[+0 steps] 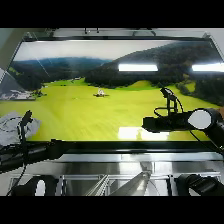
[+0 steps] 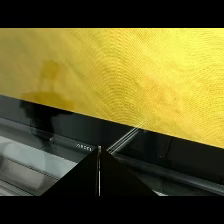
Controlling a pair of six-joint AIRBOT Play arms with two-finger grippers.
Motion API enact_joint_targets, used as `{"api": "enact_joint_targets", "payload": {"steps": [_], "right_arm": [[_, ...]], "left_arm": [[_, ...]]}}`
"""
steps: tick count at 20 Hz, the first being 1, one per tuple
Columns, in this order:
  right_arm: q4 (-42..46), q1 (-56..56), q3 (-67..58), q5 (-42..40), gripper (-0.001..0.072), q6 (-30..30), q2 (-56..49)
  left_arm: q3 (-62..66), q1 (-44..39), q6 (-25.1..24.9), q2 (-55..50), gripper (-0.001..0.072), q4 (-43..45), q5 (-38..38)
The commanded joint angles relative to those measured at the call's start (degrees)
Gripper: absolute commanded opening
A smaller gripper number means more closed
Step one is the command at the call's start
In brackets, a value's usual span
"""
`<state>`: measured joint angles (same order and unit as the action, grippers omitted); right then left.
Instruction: Fold the shirts.
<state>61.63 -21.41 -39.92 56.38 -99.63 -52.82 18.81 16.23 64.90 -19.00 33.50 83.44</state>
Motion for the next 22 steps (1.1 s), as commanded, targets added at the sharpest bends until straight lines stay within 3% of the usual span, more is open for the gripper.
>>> {"api": "enact_joint_targets", "payload": {"steps": [1,3,5,6,7,9,12,17,22], "right_arm": [[0.0,-0.04,0.02,0.0,0.0014,-0.02,0.04],[0.0,-0.04,0.02,0.0,0.0014,-0.02,0.04],[0.02,-0.04,0.02,0.0,0.0014,-0.02,0.04],[0.02,-0.04,0.02,0.0,0.0014,-0.02,0.04],[0.02,-0.04,0.02,0.0,0.0014,-0.02,0.04],[0.0,-0.04,0.02,0.0,0.0014,0.0,0.04],[0.0,-0.04,0.02,0.0,0.0014,-0.02,0.04],[0.02,-0.04,0.02,0.0,0.0014,-0.02,0.07],[0.0,-0.04,0.02,0.0,0.0014,-0.02,-0.07]], "left_arm": [[-0.04,0.0,0.11,0.15,0.0014,0.02,-1.6],[0.13,0.07,0.11,0.15,0.0019,0.04,-3.96],[3.04,1.29,0.13,0.15,0.0378,4.61,-7.43],[6.27,2.84,0.15,0.13,0.0599,9.31,-9.62],[9.6,4.72,0.57,0.13,0.0714,13.66,-12.35],[16.7,9.92,4.04,-0.39,0.0717,22.99,-22.49],[23.71,22.16,7.69,-4.81,0.0716,26.99,-35.23],[30.67,44.06,10.21,-19.45,0.0714,27.36,-29.81],[30.8,52.04,9.64,-34.05,0.0716,31.01,-26.36]]}}
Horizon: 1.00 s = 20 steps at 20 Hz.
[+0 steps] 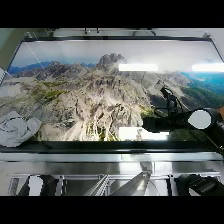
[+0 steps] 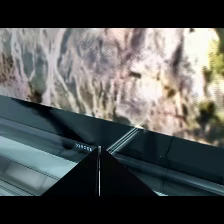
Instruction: Fold the shirts.
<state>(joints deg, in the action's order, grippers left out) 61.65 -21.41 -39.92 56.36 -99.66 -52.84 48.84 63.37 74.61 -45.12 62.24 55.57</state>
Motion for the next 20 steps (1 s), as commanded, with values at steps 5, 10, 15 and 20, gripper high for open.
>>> {"api": "enact_joint_targets", "payload": {"steps": [5,10,15,20], "right_arm": [[0.0,-0.04,0.02,0.02,0.0014,0.0,-0.07],[-0.02,-0.04,0.02,0.04,0.0014,0.0,-0.07],[0.0,-0.04,0.02,0.02,0.0014,0.0,-0.07],[0.0,-0.04,0.02,0.02,0.0014,0.02,-0.07]], "left_arm": [[0.79,2.23,-4.72,-20.96,0.0714,2.29,1.51],[3.13,-4.2,-4.74,-32.79,0.0697,2.25,1.4],[10.45,-9.94,-4.74,-38.91,0.0076,2.32,6.62],[21.55,-16.41,-4.7,-32.96,0.0015,-10.16,12.81]]}}
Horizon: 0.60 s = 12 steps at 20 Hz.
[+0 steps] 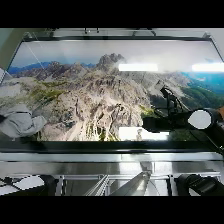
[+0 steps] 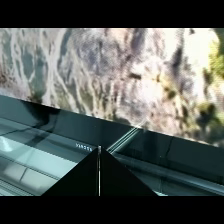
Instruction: Fold the shirts.
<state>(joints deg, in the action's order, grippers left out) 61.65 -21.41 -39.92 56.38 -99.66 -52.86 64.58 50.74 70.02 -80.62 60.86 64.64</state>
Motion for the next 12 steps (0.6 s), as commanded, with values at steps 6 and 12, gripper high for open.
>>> {"api": "enact_joint_targets", "payload": {"steps": [6,12], "right_arm": [[0.0,-0.04,0.02,0.0,0.0014,0.0,-0.04],[0.0,-0.04,0.02,-0.02,0.0014,0.02,-0.04]], "left_arm": [[20.96,-26.91,-5.49,10.43,0.0021,-42.56,7.28],[25.94,-49.46,-5.03,5.66,0.0021,-39.71,7.61]]}}
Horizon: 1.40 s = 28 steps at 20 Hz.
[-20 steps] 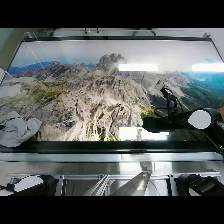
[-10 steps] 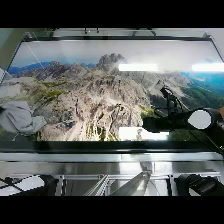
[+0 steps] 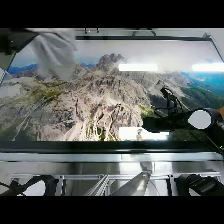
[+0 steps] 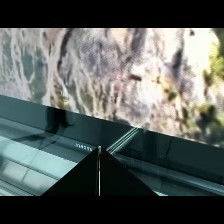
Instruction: Fold the shirts.
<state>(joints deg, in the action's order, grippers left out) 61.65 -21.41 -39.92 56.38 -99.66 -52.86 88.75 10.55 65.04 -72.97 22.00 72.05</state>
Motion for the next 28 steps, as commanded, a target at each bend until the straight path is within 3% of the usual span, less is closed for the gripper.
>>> {"api": "enact_joint_targets", "payload": {"steps": [1,10,11,13,16,19,21,28], "right_arm": [[0.0,-0.04,0.02,-0.02,0.0014,0.0,-0.04],[0.0,-0.04,0.02,-2.08,0.0014,0.0,-0.2],[0.0,-0.04,0.02,-2.16,0.0014,0.0,-0.33],[-0.02,-0.04,0.02,-2.14,0.0015,0.0,-0.48],[-0.22,-0.04,0.02,-1.97,0.0015,0.02,-0.74],[-0.81,-0.04,0.02,-3.48,0.0015,0.04,-2.25],[-2.6,-0.04,0.0,-4.15,0.0019,0.72,-4.13],[-11.52,-0.04,0.0,-5.53,0.0021,7.74,-7.85]], "left_arm": [[1.03,-11.32,0.31,-3.3,0.0021,0.02,0.26],[-15.89,-22.62,-1.25,-16.79,0.0015,5.95,-0.26],[-16.61,-23.61,-2.12,-18.25,0.0148,5.97,0.13],[-15.96,-24.04,-2.1,-20.52,0.072,6.01,2.95],[-9.57,-20.26,-1.31,-22.01,0.0715,10.99,10.88],[-5.92,-14.16,3.04,-20.94,0.0715,20.04,15.28],[-10.93,-11.04,4.35,-18.32,0.0714,24.72,13.03],[-31.26,-4.59,2.4,-17.07,0.0697,24.72,-5.38]]}}
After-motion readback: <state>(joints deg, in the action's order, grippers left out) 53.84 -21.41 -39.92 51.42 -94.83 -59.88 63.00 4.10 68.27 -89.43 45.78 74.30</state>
